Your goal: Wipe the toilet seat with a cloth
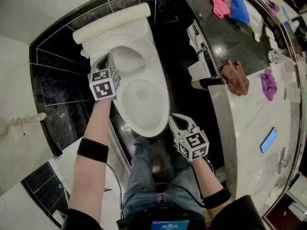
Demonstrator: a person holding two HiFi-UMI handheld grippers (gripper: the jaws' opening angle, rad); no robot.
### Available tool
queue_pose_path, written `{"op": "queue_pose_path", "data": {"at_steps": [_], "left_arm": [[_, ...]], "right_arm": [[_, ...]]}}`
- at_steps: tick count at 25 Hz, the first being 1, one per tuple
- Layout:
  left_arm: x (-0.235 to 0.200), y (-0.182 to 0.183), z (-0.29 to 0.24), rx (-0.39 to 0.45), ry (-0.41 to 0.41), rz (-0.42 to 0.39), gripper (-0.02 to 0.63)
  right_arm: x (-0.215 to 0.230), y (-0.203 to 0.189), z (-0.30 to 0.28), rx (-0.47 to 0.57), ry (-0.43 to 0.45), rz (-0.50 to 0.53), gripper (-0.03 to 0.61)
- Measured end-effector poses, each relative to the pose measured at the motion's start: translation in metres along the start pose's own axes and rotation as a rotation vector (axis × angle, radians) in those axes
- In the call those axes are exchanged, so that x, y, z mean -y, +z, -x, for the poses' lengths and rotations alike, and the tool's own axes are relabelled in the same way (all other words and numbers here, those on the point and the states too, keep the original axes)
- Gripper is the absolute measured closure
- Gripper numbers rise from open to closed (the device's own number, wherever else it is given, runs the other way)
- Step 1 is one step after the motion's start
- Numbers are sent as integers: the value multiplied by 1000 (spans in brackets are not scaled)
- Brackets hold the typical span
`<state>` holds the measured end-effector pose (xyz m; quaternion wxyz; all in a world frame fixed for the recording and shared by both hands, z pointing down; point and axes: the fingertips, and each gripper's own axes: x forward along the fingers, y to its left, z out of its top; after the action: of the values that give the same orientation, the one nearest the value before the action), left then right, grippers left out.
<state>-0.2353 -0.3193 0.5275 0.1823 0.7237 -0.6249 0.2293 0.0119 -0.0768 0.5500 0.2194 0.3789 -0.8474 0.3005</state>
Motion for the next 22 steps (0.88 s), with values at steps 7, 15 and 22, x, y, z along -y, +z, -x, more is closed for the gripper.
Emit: {"op": "queue_pose_path", "data": {"at_steps": [7, 15, 22], "left_arm": [[-9, -9, 9, -13, 4, 6, 614], [5, 1, 88, 7, 33, -16, 614], [44, 13, 232, 59, 96, -17, 614]], "right_arm": [[-3, 9, -6, 8, 6, 13, 574], [-3, 32, 24, 39, 24, 48, 574], [-13, 74, 99, 88, 93, 136, 574]]}}
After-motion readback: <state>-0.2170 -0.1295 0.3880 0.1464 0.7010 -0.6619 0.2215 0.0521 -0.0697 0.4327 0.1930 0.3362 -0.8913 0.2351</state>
